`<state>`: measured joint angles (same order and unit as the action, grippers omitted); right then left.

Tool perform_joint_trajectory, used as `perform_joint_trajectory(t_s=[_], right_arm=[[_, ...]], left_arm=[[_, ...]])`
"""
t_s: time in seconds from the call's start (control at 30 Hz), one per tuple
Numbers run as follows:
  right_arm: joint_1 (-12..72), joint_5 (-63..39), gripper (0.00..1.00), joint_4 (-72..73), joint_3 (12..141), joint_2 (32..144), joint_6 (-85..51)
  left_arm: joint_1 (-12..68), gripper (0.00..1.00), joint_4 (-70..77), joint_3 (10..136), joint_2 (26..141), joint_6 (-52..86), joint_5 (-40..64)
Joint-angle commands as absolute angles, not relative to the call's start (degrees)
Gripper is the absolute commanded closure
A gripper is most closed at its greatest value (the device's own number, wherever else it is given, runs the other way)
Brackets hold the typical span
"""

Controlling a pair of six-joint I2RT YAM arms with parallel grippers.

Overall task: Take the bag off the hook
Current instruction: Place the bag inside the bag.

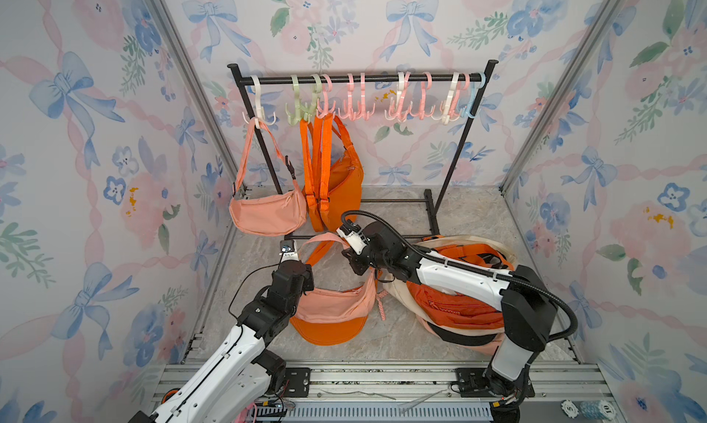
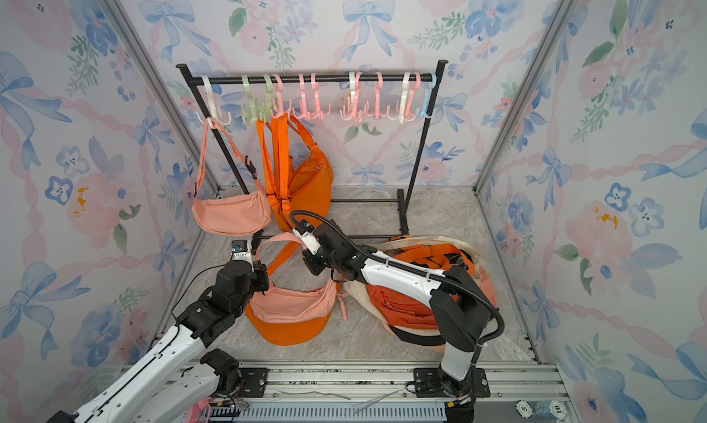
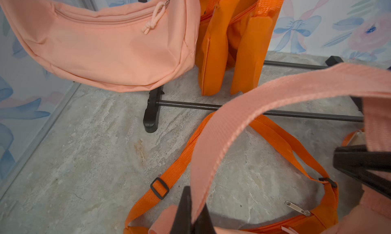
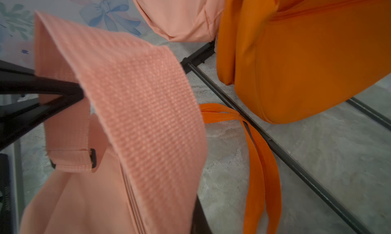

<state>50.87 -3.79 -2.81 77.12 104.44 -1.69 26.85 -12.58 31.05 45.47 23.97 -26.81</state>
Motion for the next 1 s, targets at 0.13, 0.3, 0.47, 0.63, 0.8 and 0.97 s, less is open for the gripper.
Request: perform_joint_trajectory(t_s=[0.13,0.3,0.47,0.63,0.8,0.97], right_arm=[[45.0,-4.1,0.70,-4.4,83.2,113.1,-3.9],[41.2,-4.9,0.45,-2.7,81.3,112.3,-5.4],[38.4,-5.5,0.29,-1.5,79.7,108.7,-5.5],[36.5,-8.1,0.22,0.7,80.1,105.8,-5.5],[35.2,-10.0,0.18,-0.7,85.4,104.9,-2.4],[33.7,-11.9,0.17,-1.8,90.5,105.0,0.0]], left_arm=[[22.6,0.55,2.5,34.5,61.7,28.3,-25.7],[22.5,0.35,5.3,38.4,67.7,26.9,-22.1],[22.5,0.29,8.8,41.6,64.6,23.0,-19.3],[21.9,0.28,9.3,54.4,68.6,15.7,-13.9],[21.5,0.28,3.2,72.0,78.6,11.3,-9.6],[21.3,0.28,2.0,83.3,87.6,8.2,-11.1]])
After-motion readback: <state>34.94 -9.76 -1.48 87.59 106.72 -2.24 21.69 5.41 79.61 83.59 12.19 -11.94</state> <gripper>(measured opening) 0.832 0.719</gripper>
